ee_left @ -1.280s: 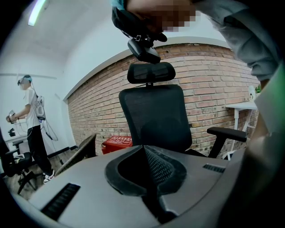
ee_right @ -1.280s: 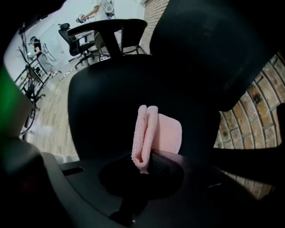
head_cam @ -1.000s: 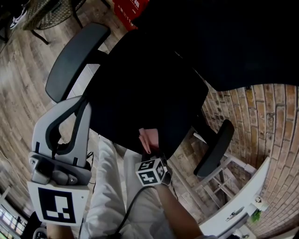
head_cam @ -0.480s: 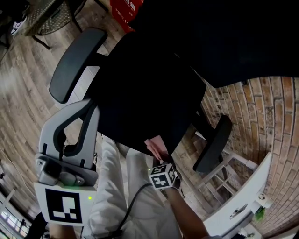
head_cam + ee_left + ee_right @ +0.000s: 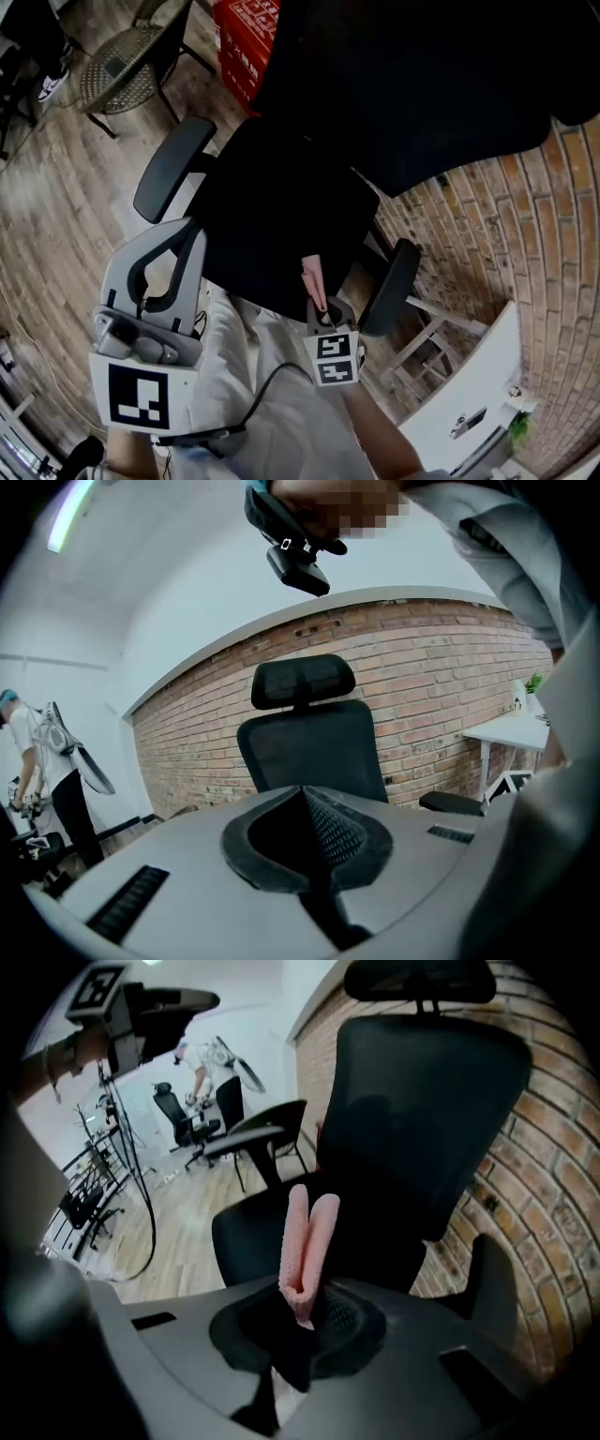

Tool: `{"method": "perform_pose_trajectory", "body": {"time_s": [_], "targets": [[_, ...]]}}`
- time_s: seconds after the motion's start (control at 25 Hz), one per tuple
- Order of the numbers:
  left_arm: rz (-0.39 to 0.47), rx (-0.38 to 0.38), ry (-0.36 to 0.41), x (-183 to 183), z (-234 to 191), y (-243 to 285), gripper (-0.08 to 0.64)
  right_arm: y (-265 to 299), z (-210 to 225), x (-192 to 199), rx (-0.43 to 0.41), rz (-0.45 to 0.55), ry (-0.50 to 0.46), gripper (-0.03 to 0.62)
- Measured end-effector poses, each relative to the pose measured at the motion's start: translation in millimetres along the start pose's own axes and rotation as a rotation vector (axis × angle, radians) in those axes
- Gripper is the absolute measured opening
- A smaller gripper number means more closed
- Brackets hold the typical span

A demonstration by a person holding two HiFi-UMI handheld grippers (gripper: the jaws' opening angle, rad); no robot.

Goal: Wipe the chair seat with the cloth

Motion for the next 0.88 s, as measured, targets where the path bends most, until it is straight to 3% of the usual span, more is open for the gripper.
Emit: {"method": "perform_pose_trajectory", "body": {"time_s": [0.36, 0.88], "targets": [[0.012, -0.023, 0.039, -66, 13, -45, 0.018, -123, 25, -98, 0.022, 0.341, -0.056, 0.054], [0.05, -0.056, 0.105, -113, 23, -79, 0.018, -239, 29, -163, 0.024, 0.638, -0.129, 0.054]]}}
Point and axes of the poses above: the fingertips, and each gripper's own axes: y forward along the fingers, z to its right, x out of its underside, the point moved 6 cm from there along -y, backward along the fingers, and after that the axes turned 4 degrees about -z, right-handed, at the moved point
